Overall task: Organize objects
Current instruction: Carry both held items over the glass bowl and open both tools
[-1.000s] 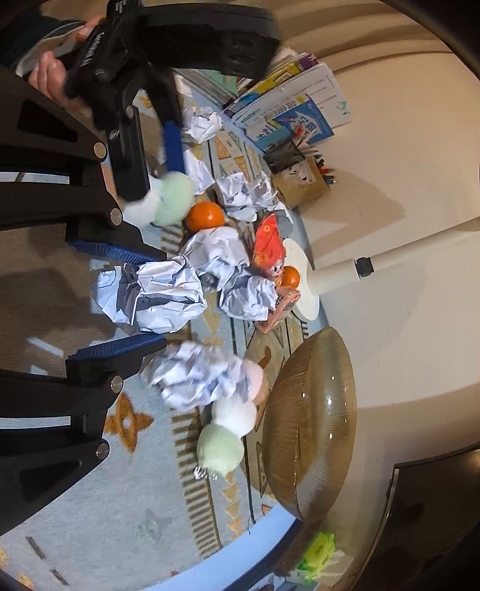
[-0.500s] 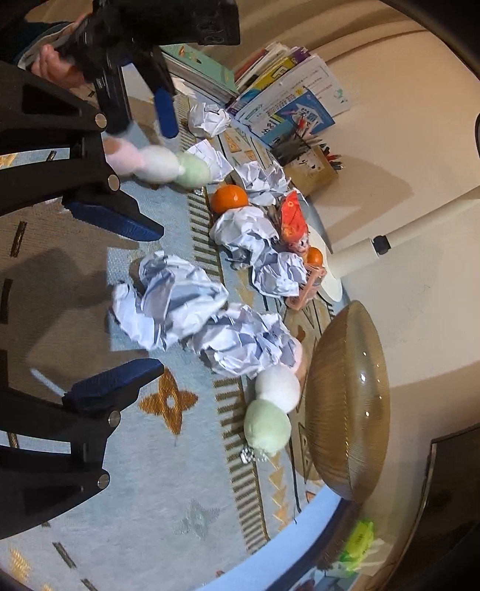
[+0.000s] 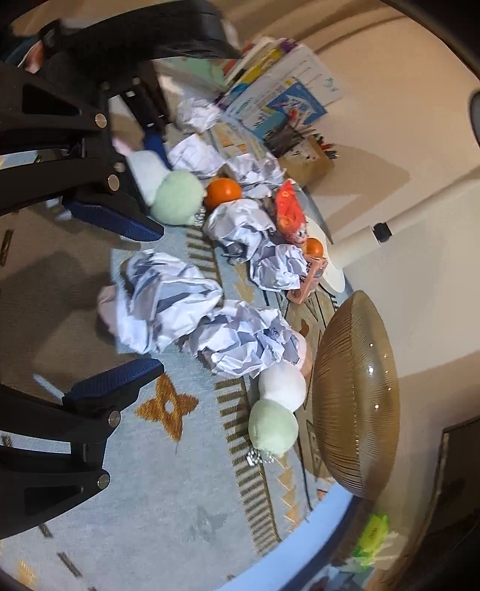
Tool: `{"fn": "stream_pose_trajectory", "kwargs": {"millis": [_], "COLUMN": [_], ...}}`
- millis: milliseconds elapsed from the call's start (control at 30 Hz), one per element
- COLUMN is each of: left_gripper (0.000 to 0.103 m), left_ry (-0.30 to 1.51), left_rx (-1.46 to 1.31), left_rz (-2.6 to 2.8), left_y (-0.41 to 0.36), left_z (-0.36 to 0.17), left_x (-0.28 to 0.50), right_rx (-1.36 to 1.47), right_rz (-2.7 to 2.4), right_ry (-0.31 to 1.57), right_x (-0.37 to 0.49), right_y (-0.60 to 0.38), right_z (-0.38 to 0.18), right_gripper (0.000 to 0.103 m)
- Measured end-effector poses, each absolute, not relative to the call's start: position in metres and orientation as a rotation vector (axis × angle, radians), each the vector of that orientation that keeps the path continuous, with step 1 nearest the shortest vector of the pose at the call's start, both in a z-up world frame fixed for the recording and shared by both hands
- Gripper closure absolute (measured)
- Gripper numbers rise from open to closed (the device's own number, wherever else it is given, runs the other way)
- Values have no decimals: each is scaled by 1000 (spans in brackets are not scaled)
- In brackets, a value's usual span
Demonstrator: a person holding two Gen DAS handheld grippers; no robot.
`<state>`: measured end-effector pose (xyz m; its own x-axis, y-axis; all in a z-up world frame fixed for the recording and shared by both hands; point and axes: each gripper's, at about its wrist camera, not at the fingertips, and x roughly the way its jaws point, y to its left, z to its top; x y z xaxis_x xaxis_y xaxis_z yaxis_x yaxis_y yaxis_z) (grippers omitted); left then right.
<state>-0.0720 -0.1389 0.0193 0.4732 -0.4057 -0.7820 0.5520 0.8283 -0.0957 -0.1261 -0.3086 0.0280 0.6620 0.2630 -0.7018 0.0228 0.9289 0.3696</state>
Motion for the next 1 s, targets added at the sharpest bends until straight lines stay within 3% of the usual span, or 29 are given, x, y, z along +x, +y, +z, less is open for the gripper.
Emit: {"fn": "stream_pose_trajectory", "kwargs": {"millis": [67, 100, 300, 567, 700, 833, 900, 967, 1000], "left_gripper": [60, 60, 60, 60, 60, 60, 48, 28, 28], "left_ry": [887, 881, 847, 727, 767, 757, 749, 761, 759], "left_rx": [171, 166, 100, 84, 56, 89, 78, 68, 55], "left_rz": [-589, -592, -615, -658, -619, -578, -581, -573, -578], "left_y": [-131, -129, -125, -193, -233, -263, -273, -278, -277], "left_z": [24, 27, 54, 146, 131, 108, 102, 100, 102], "left_x": [-75, -76, -76, -6, 42, 70, 83, 94, 95], "right_rx": [380, 368, 286, 288, 340, 406, 402, 395, 394], "right_rz": [139, 137, 214, 96, -58, -171, -178, -191, -197], "right_ry": [851, 845, 764, 620, 545, 583, 602, 601, 605], "right_x": [-120, -120, -142, -142, -118, -72, -55, -40, -34], "right_y": [-307, -304, -289, -332, -375, -404, -410, -415, -417], "right_z": [25, 26, 45, 108, 139, 127, 118, 114, 112], "right_gripper": [44, 59, 61, 61, 61, 61, 61, 59, 51]}}
